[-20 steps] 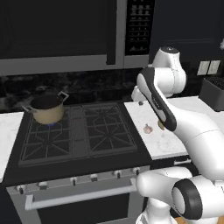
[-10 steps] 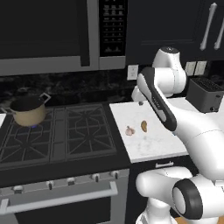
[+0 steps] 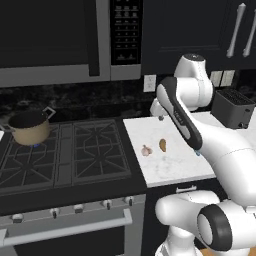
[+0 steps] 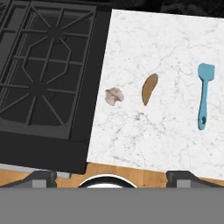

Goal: Put the garlic and sweet potato in the pot. Retrieve the spatula and lightly stir the vegetables in the pot.

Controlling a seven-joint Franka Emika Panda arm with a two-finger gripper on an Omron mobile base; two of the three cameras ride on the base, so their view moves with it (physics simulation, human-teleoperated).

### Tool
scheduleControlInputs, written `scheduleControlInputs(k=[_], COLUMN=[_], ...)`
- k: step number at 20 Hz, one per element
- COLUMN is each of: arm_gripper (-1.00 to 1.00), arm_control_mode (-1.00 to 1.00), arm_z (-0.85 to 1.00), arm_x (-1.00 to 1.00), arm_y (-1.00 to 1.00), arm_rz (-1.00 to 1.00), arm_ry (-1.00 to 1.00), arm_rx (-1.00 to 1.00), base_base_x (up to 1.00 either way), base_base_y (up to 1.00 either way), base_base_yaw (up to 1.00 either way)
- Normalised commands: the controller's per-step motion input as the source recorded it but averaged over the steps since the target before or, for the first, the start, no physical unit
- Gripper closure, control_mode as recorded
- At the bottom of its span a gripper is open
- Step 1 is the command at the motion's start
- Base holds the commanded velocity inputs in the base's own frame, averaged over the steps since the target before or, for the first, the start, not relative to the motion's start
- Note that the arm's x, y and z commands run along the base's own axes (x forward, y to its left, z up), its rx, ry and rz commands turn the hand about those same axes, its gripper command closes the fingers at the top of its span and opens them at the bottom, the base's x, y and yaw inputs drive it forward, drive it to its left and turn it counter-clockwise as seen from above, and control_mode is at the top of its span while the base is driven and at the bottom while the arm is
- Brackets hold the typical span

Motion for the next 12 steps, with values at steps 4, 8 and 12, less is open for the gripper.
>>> scheduleControlInputs(k=[4, 8, 12], arm_gripper=[-1.0, -1.0, -1.0], arm_control_mode=[-1.0, -1.0, -1.0], arm_z=[-0.11, -0.59, -0.49], arm_x=[0.04, 0.07, 0.02], arm_y=[-0.02, 0.08, 0.09], arm_rz=[0.0, 0.0, 0.0], arm_ry=[0.0, 0.0, 0.04], arm_rx=[0.05, 0.0, -0.01], base_base_x=[0.0, 0.0, 0.0], base_base_y=[0.0, 0.0, 0.0], base_base_yaw=[0.0, 0.0, 0.0])
